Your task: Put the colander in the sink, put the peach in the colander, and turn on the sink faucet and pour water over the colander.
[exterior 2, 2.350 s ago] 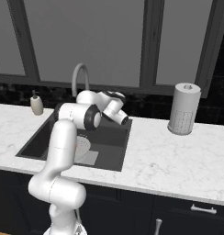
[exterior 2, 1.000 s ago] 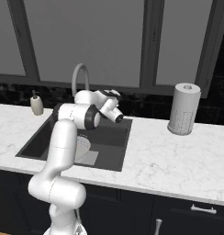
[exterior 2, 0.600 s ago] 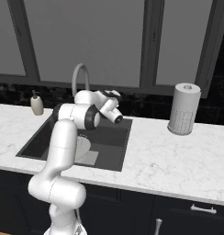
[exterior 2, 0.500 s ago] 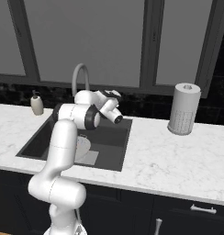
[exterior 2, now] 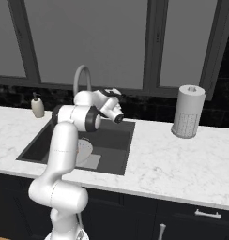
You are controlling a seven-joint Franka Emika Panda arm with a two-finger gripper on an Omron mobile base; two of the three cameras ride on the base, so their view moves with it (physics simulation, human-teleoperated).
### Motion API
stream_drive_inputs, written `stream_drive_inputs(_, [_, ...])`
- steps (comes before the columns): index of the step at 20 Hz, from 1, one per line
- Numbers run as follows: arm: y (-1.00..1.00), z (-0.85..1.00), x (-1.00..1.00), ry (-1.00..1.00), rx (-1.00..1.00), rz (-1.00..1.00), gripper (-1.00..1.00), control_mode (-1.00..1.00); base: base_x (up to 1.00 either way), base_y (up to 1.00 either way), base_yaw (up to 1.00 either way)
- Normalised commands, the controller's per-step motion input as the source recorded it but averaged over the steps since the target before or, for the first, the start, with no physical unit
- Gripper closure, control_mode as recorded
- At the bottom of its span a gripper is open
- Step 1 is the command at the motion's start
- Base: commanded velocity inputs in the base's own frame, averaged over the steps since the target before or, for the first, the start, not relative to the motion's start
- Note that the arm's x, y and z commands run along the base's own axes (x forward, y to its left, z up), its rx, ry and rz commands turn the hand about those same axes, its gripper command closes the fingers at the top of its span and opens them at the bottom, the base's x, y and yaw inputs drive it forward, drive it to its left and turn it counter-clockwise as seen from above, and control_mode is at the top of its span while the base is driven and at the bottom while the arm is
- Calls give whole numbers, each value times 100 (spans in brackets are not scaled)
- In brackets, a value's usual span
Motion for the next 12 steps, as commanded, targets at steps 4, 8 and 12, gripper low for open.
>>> stream_drive_inputs(4, [-100,-78,11,15,0,0,100,-100,0,0,0])
stream_drive_inputs(8, [-100,-99,4,15,0,0,100,-100,0,0,0])
stream_drive_inputs(12, [-100,-96,15,16,2,-1,100,-100,0,0,0])
